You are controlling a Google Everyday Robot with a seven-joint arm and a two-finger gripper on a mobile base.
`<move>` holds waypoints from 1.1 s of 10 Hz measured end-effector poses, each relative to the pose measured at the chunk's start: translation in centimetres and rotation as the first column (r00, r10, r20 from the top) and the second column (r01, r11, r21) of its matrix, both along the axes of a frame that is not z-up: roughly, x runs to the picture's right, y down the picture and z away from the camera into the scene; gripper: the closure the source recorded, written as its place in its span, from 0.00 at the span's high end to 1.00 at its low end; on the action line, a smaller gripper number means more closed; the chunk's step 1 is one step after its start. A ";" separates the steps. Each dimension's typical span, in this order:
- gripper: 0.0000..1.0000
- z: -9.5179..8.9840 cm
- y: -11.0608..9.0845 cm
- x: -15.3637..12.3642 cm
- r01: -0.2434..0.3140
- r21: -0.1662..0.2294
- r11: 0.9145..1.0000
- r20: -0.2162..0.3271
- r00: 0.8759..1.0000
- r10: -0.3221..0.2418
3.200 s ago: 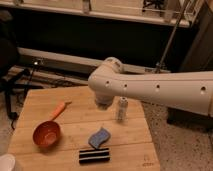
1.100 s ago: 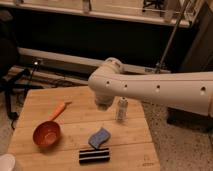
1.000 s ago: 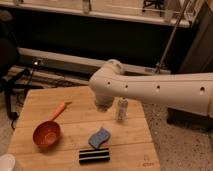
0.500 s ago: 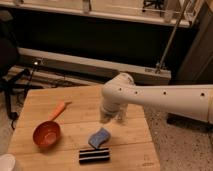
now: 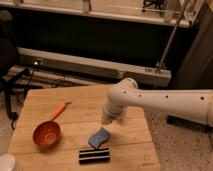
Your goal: Wipe the white sponge on the table
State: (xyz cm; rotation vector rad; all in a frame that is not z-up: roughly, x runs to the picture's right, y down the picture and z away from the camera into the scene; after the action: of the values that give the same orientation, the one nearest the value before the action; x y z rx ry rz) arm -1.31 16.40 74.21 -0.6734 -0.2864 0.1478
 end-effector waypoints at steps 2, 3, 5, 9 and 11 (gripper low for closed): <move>0.80 0.4 0.9 0.0 0.016 -0.019 1.000 0.028 0.999 -0.016; 0.80 0.6 1.3 0.0 0.037 -0.019 0.999 0.047 0.998 -0.036; 0.80 0.7 1.5 0.2 0.095 0.000 0.996 0.082 0.992 -0.094; 0.80 0.6 2.9 -0.4 0.202 0.026 0.979 0.148 0.968 -0.204; 0.80 1.0 3.9 -1.0 0.262 0.045 0.964 0.175 0.948 -0.266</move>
State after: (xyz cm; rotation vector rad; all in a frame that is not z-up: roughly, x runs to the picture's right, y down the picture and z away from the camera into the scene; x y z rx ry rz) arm -2.32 20.28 75.19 -0.6990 -0.3668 -0.1737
